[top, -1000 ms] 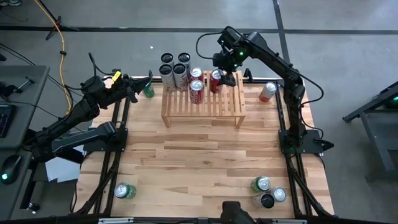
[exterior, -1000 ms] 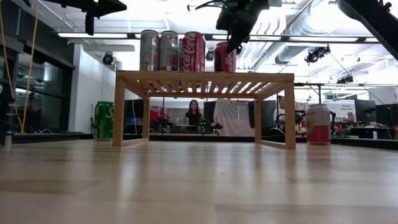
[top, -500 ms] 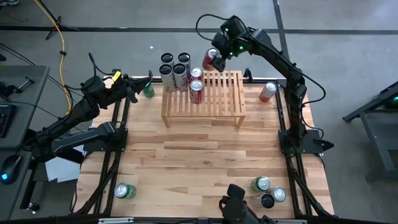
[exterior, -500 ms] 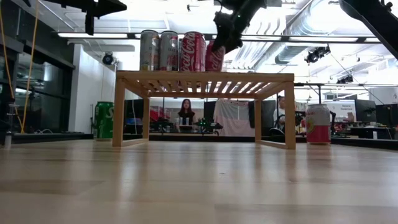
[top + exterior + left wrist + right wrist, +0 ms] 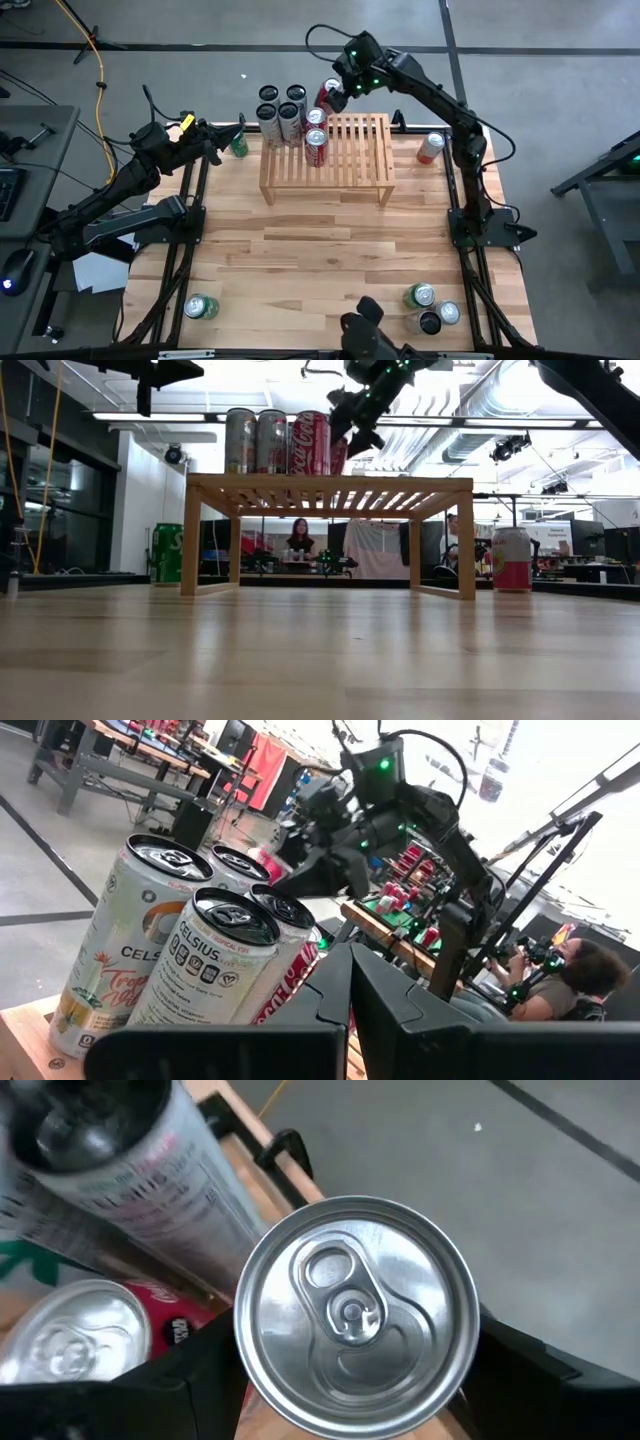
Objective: Place canned beverage on shelf
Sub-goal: Put the red soda can on the shelf aligned with other red soda can
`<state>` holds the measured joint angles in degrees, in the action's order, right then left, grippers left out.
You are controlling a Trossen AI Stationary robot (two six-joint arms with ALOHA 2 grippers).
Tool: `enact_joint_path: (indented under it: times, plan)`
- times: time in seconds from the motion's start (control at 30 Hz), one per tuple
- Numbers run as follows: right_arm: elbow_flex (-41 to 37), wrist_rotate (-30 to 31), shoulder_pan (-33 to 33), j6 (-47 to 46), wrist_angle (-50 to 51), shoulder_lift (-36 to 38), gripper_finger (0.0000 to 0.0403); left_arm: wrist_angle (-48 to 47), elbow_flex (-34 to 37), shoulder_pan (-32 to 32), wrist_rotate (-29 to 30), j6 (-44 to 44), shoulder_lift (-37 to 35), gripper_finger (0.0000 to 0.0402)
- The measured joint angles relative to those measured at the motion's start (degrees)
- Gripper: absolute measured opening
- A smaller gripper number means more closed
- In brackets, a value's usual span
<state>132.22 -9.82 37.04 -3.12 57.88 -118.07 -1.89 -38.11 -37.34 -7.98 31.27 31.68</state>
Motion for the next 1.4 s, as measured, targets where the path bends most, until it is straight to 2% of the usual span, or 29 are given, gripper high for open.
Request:
enact_joint_path:
  times: [0.2, 0.4, 0.67, 0.9, 1.4]
  plan:
    - [0.0, -0.4, -1.3, -0.1, 0.0, -1.1, 0.0280, 0.0, 0.0, 0.0, 0.0, 0.0, 0.0, 0.0001]
    - [0.0, -3.7, -1.5, -1.9, 0.0, -1.1, 0.0280, 0.0, 0.0, 0.0, 0.0, 0.0, 0.0, 0.0001]
    - [0.0, -4.2, -2.0, -1.5, 0.2, -1.1, 0.0280, 0.0, 0.0, 0.0, 0.0, 0.1, 0.0, 0.0001]
    - [0.0, -5.2, -2.1, -0.5, 4.7, -1.2, 0.0280, 0.0, 0.0, 0.0, 0.0, 0.1, 0.0, 0.0001]
    - [0.0, -4.3, -2.3, -2.0, 3.7, -1.2, 0.0280, 0.0, 0.0, 0.0, 0.0, 0.1, 0.0, 0.0001]
